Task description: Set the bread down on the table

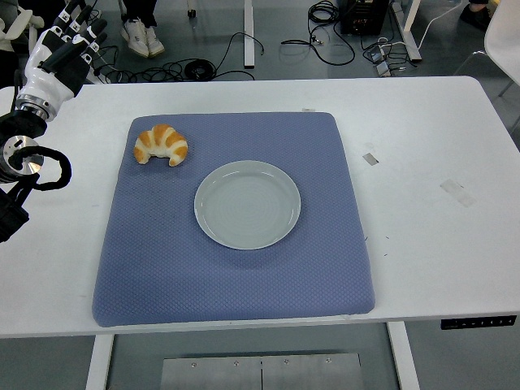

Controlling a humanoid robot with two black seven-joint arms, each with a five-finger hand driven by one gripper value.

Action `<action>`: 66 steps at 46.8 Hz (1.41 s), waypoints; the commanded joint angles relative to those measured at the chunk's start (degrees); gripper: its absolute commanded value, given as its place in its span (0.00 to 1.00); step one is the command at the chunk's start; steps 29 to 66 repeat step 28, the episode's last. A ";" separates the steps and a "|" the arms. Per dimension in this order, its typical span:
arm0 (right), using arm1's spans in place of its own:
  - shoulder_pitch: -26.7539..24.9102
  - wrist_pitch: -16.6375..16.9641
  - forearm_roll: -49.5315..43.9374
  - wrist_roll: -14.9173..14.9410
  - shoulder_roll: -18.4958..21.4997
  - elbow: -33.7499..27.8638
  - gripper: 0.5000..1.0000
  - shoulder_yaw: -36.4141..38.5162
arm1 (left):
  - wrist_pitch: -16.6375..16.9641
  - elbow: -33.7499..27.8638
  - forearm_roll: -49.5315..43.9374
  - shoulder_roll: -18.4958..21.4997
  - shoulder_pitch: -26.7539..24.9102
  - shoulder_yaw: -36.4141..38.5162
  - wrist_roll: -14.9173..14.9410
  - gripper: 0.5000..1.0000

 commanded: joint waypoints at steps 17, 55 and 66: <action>0.52 0.26 -0.08 0.00 0.00 0.95 1.00 0.00 | -0.20 0.34 0.01 1.02 1.76 0.01 0.06 0.97; 0.87 0.17 -0.08 0.00 0.00 0.86 1.00 -0.09 | -1.60 0.34 0.01 2.08 3.34 0.01 0.06 0.97; 0.87 0.17 -0.08 0.00 0.00 0.86 1.00 -0.09 | -1.60 0.34 0.01 2.08 3.34 0.01 0.06 0.97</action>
